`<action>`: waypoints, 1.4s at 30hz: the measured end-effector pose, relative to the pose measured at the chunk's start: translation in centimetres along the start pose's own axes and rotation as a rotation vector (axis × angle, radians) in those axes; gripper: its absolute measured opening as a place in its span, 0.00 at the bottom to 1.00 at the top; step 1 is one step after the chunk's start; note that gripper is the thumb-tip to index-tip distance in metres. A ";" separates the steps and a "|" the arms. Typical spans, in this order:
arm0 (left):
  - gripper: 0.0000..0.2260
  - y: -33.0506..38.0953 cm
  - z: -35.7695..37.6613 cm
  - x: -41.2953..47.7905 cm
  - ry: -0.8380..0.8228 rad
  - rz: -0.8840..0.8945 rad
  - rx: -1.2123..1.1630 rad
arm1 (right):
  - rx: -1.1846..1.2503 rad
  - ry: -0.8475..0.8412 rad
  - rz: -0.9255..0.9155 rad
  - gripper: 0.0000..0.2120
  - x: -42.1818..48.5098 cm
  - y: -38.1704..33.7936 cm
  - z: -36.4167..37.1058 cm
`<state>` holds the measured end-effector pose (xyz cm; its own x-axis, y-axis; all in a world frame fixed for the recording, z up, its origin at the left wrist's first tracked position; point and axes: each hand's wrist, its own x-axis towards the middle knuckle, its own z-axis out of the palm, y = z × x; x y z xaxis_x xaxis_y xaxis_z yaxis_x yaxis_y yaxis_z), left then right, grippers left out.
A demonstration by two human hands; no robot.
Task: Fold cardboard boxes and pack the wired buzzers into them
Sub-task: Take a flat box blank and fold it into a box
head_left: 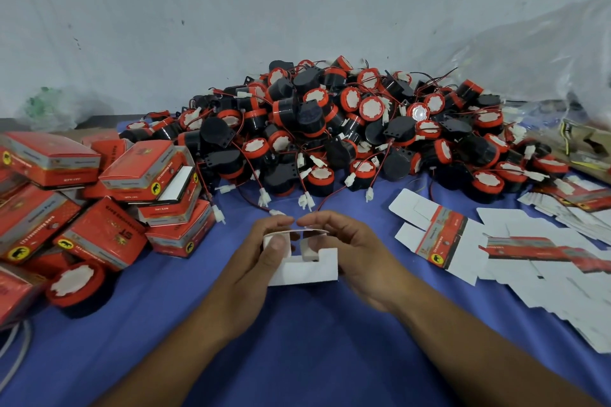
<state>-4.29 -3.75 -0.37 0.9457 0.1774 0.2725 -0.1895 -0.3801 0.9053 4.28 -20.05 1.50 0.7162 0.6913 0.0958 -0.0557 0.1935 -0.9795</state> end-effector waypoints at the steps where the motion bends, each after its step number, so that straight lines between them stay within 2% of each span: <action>1: 0.18 -0.1 -0.2 0.0 0.023 -0.006 -0.013 | 0.001 0.009 0.006 0.09 0.1 0.1 0.0; 5: 0.13 0.2 -0.2 0.8 0.082 -0.037 -0.061 | 0.082 -0.090 0.075 0.20 0.1 0.3 -0.4; 7: 0.12 0.4 -0.2 0.6 0.108 -0.056 -0.098 | 0.045 -0.112 0.040 0.17 0.1 0.4 -0.4; 9: 0.13 0.5 0.1 0.4 0.161 -0.055 -0.061 | -0.036 -0.046 -0.047 0.14 0.1 0.6 0.1; 12: 0.17 0.6 0.3 0.3 0.271 -0.013 0.008 | 0.087 0.066 -0.113 0.13 0.4 0.7 0.5; 15: 0.33 1.1 0.9 -0.3 0.250 0.105 0.169 | 0.239 0.133 -0.143 0.11 0.7 0.3 0.4; 17: 0.40 1.5 1.6 -0.7 0.239 0.148 0.228 | 0.250 0.135 -0.146 0.11 0.5 0.1 0.7; 21: 0.36 1.9 1.5 -0.7 0.356 0.222 0.315 | 0.132 0.082 -0.131 0.08 0.0 0.4 1.3; 25: 0.39 2.0 1.2 -0.7 0.372 0.299 0.487 | 0.079 0.032 -0.096 0.21 -0.3 0.3 1.5; 29: 0.38 1.9 1.1 -0.5 0.397 0.395 0.537 | -0.071 0.028 -0.106 0.20 -0.3 0.6 1.3; 32: 0.37 1.6 0.7 -0.3 0.429 0.468 0.593 | -0.116 0.048 -0.068 0.33 -0.3 0.6 1.2; 33: 0.37 1.6 0.7 -0.3 0.428 0.486 0.613 | -0.084 0.053 -0.049 0.33 -0.2 0.4 1.0; 36: 0.36 1.5 0.7 -0.2 0.376 0.526 0.655 | 0.026 0.019 -0.006 0.19 0.2 0.0 0.7; 38: 0.34 1.4 0.8 0.0 0.333 0.556 0.702 | -0.013 0.043 -0.034 0.12 0.3 0.1 0.2; 42: 0.33 1.4 0.7 0.1 0.289 0.587 0.737 | -0.071 0.041 -0.110 0.19 0.2 0.1 0.3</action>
<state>-4.23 -4.92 0.68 0.6342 -0.0427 0.7720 -0.3036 -0.9321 0.1978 4.19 -19.64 1.48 0.7436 0.6390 0.1969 0.0728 0.2154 -0.9738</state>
